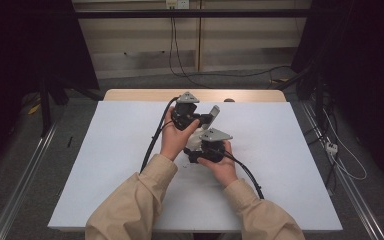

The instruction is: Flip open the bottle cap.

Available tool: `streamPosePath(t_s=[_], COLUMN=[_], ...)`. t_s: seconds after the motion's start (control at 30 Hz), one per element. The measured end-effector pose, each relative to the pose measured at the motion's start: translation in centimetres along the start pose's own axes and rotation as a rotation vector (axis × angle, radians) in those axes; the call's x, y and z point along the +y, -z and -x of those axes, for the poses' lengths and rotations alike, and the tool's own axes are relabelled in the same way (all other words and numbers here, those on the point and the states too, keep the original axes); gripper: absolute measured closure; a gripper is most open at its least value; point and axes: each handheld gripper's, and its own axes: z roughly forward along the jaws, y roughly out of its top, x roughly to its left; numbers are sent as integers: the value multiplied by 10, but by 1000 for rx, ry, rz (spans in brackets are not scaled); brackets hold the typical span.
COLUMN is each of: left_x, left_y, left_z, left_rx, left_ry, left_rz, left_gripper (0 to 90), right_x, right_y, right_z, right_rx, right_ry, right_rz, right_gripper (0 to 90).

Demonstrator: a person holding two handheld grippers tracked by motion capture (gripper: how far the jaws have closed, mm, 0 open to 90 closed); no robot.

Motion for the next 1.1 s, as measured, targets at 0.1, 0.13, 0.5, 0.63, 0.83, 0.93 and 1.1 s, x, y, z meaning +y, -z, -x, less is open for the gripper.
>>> streamPosePath(t_s=[0.1,0.13,0.5,0.63,0.83,0.93,1.1], left_x=[1,1,0,0,-1,-1,-1], left_y=[-1,-1,-6,-6,-6,-7,-7], left_z=[0,0,-2,-3,-3,-4,-5], left_rx=[-1,-1,-7,-10,-7,-3,-3], left_ry=[-11,-10,-3,-1,-4,2,2], left_rz=[-6,-6,-23,-25,-30,-30,-27], left_gripper=[888,888,890,889,889,889,889], right_x=[0,0,0,0,0,0,0], right_y=[0,0,0,0,0,0,0], right_z=[0,0,0,1,1,1,1], right_rx=[0,0,-1,0,0,0,-1], right_ry=[-1,-1,-3,-5,-4,-5,-6], right_rz=[0,0,-1,0,0,0,0], right_gripper=[186,186,186,186,186,186,186])
